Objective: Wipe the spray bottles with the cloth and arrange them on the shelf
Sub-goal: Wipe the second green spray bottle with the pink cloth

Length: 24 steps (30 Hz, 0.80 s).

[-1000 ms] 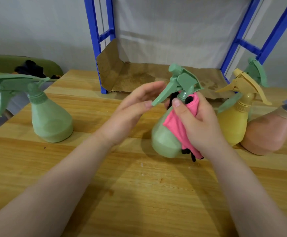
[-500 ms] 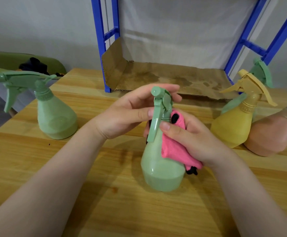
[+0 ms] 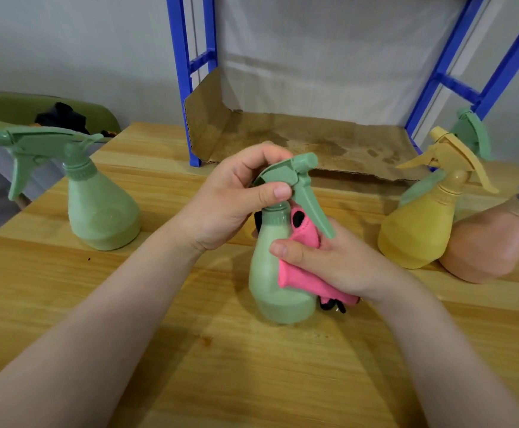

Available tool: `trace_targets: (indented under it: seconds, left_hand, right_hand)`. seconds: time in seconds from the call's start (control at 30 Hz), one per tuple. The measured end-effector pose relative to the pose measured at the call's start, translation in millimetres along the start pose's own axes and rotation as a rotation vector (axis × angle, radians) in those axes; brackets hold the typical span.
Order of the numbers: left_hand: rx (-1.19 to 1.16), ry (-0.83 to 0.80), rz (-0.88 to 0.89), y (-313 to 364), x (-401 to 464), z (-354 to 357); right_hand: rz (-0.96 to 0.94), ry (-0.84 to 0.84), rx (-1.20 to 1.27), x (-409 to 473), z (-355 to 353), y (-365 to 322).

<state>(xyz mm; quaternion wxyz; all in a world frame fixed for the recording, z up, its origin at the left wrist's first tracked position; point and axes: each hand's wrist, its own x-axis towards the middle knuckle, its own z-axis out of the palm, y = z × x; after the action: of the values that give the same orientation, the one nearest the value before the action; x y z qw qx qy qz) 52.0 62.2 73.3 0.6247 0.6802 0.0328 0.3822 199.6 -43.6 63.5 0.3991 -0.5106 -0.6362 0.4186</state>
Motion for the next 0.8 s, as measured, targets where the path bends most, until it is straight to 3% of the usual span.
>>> trace_targets:
  seconds: [0.4, 0.5, 0.7, 0.8]
  left_hand:
    - [-0.298, 0.612, 0.115, 17, 7, -20]
    - [-0.235, 0.609, 0.104, 16, 6, -16]
    - [0.098, 0.380, 0.068, 3, 1, 19]
    - [0.090, 0.396, 0.052, -1, 0, 27]
  right_hand:
    - [-0.001, 0.088, 0.117, 7, 31, 15]
    - [-0.010, 0.120, 0.132, 7, 36, 17]
    - [-0.120, 0.286, -0.132, 10, 32, 10]
    - [-0.109, 0.312, -0.203, 10, 26, 7]
